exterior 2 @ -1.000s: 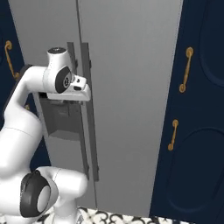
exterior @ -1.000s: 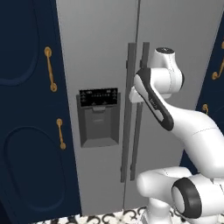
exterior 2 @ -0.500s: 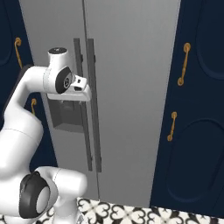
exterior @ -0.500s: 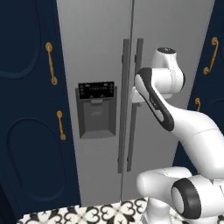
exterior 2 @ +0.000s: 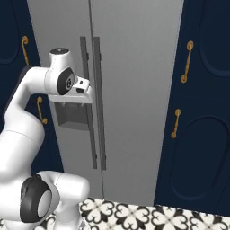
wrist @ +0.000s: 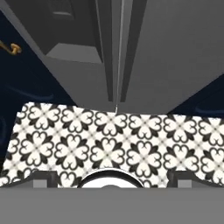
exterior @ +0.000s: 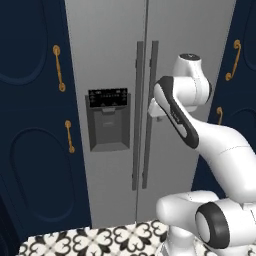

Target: Take the strawberry from the fridge and place it on top of the pancake, located on the dining counter.

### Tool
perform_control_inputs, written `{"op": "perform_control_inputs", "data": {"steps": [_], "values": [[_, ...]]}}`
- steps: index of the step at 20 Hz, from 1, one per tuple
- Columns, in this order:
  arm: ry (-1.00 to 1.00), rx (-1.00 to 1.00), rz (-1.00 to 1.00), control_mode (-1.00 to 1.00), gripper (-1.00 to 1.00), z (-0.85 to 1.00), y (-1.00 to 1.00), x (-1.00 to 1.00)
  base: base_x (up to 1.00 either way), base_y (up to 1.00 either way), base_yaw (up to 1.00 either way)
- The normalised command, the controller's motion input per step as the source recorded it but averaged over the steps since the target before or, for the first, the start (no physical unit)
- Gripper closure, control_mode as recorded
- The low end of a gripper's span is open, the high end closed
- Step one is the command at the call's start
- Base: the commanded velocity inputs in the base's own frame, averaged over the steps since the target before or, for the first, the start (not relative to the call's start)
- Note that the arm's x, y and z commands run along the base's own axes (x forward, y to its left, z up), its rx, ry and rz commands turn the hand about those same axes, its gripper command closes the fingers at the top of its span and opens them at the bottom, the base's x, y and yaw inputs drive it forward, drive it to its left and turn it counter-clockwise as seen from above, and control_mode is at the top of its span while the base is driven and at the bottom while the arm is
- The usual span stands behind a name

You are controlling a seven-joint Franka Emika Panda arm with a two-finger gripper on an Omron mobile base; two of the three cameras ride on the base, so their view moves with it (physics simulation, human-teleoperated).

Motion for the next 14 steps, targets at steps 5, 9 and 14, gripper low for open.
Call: {"op": "perform_control_inputs", "data": {"steps": [5, 9, 14], "values": [[-0.14, 0.0, 0.02, -1.0, -1.0, 0.0, -0.12, 0.3, 0.0, 0.0, 0.0], [-0.38, 0.0, 0.02, -1.0, -1.0, 0.11, -0.34, 0.35, 0.0, 0.0, 0.0], [-0.3, 0.0, 0.0, -1.0, -1.0, 0.03, -0.11, 0.47, 0.0, 0.0, 0.0]]}}
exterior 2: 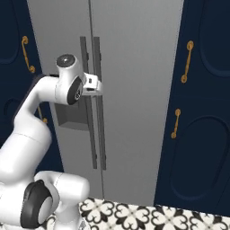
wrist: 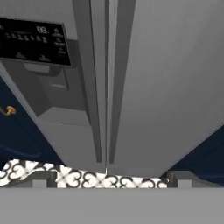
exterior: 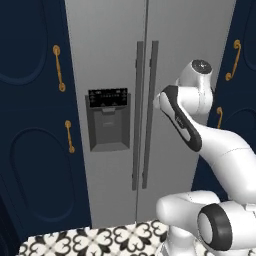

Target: Take the strawberry from the fridge and place it on top of the pancake, located on the dining counter.

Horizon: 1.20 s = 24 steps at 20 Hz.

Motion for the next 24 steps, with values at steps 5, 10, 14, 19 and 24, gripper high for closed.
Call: {"op": "perform_control_inputs", "data": {"steps": [5, 10, 14, 19, 24], "values": [[-0.1, 0.0, -0.02, -1.0, -1.0, 0.0, 0.06, 0.57, 0.0, 0.0, 0.0], [-0.08, 0.0, 0.0, -1.0, -1.0, 0.0, 0.07, 0.6, 0.0, 0.0, 0.0], [-0.01, 0.0, 0.0, -1.0, -1.0, 0.0, -0.03, 0.49, 0.0, 0.0, 0.0], [-0.02, 0.03, 0.0, -1.0, -1.0, 0.0, -0.04, 0.57, 0.0, 0.0, 0.0], [-0.07, 0.0, 0.0, -1.0, -1.0, 0.0, 0.0, 0.51, 0.0, 0.0, 0.0]]}}
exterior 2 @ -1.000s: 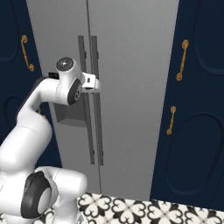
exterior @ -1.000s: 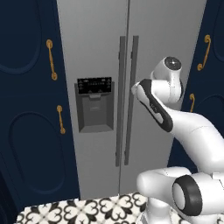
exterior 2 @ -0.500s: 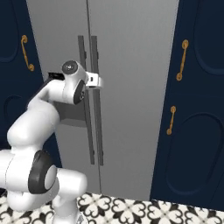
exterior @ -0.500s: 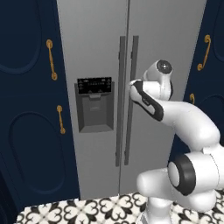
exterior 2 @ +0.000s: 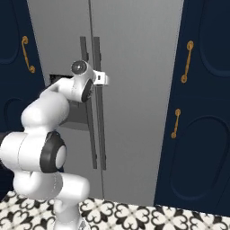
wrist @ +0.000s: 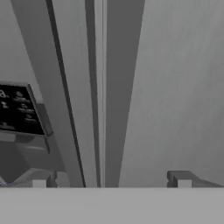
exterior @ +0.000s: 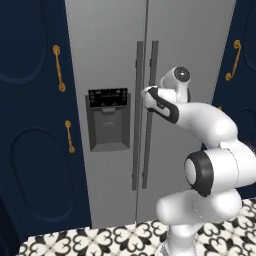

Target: Take the strawberry from the fridge and place it on top of the pancake, located on the dining counter.

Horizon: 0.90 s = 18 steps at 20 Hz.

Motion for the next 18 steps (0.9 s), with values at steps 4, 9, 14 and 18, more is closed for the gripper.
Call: {"op": "perform_control_inputs", "data": {"steps": [4, 9, 14, 18], "values": [[-0.11, 0.0, 0.0, -1.0, -1.0, 0.0, 0.0, 0.46, 0.0, 0.0, 0.0], [-0.11, 0.0, 0.0, -1.0, -1.0, 0.0, 0.0, 0.4, 0.0, 0.0, 0.0], [-0.04, 0.0, 0.0, -1.0, -1.0, 0.0, 0.0, 0.53, 0.0, 0.0, 0.0], [0.0, 0.01, 0.0, -1.0, -1.0, 0.0, 0.0, 0.66, 0.0, 0.0, 0.0]]}}
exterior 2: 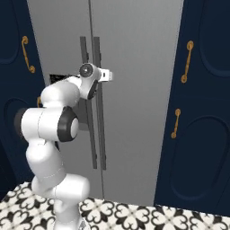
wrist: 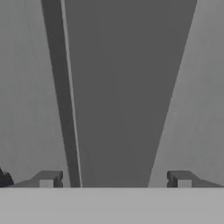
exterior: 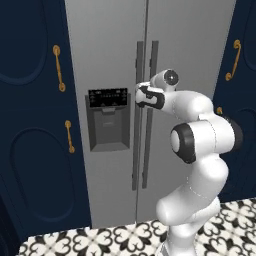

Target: Take the strawberry from the fridge and place it on top of the pancake, located on the dining counter.

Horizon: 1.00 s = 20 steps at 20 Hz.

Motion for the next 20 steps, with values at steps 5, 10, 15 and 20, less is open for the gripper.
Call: {"op": "perform_control_inputs", "data": {"steps": [5, 10, 15, 20], "values": [[0.0, 0.01, 0.0, -1.0, -1.0, -0.02, 0.0, 0.74, 0.0, 0.0, 0.0], [0.0, 0.01, 0.0, -1.0, 1.0, -0.06, 0.0, 0.72, 0.0, 0.0, 0.0], [0.01, 0.0, 0.0, -1.0, 1.0, 0.0, -0.04, -0.02, 0.0, 0.0, 0.0], [0.0, 0.0, 0.0, -1.0, 1.0, 0.1, -0.37, -1.0, 0.0, 0.0, 0.0]]}}
